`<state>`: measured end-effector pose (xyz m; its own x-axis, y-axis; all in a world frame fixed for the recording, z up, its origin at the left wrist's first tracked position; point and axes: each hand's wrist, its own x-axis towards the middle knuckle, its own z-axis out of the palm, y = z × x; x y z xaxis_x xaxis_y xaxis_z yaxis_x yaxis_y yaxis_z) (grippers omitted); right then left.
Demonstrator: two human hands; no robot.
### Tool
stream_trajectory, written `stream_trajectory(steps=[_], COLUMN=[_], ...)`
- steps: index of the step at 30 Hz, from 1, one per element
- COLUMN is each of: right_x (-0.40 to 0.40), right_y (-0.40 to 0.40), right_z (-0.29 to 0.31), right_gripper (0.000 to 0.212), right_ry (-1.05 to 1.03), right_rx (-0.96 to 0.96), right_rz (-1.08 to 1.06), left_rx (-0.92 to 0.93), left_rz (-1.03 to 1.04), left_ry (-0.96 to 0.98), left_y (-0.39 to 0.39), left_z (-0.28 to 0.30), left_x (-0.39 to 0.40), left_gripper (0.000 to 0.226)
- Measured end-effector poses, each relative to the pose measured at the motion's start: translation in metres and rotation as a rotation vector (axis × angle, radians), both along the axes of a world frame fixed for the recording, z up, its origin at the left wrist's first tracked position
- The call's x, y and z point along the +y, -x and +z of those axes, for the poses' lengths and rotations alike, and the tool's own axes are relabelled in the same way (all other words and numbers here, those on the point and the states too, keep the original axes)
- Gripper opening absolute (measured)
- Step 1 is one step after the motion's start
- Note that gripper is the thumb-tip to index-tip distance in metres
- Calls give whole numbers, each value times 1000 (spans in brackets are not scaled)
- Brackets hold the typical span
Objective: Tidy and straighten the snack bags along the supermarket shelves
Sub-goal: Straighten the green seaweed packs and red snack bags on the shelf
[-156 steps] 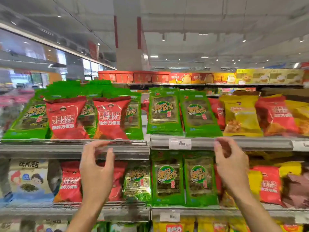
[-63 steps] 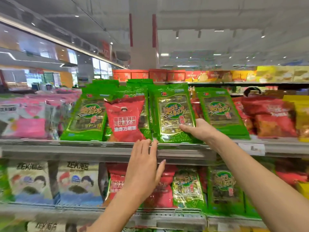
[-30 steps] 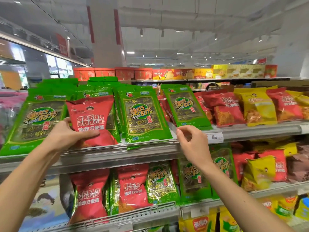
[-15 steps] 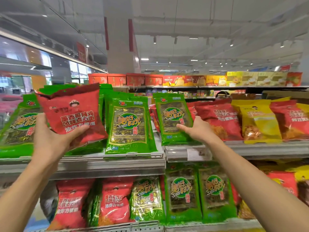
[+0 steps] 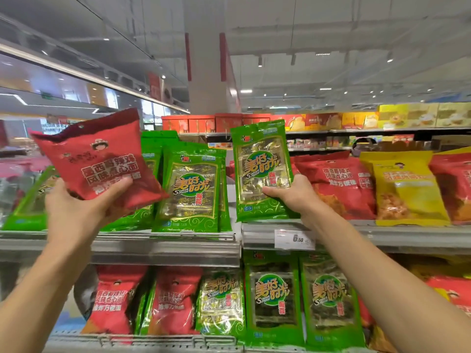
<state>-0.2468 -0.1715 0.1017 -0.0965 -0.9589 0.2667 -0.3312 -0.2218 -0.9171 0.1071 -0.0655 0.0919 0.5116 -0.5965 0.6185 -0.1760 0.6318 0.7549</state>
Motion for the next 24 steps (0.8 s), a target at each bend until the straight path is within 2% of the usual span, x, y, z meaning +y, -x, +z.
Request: stream_trajectory(steps=[4, 8, 13, 18, 21, 24], right_x=[17, 41, 72, 95, 104, 107], right_y=[9, 42, 83, 109, 116, 117], right_z=[8, 13, -9, -28, -36, -40], right_gripper=[69, 57, 53, 41, 40, 41], right_ry=[214, 341, 363, 375, 363, 352], right_rx=[-9, -41, -151, -219, -214, -196], right_rz=[-119, -214, -268, -291, -280, -256], left_rx=[14, -37, -74, -195, -282, -357], left_rz=[-94, -220, -440, -482, -435, -387], left_ry=[-61, -153, -296, -401, -446, -492], left_y=[40, 97, 173, 223, 236, 235], left_z=[2, 9, 16, 6, -6, -8], left_x=[-15, -38, -68, -101, -112, -116], left_gripper=[56, 50, 45, 42, 39, 53])
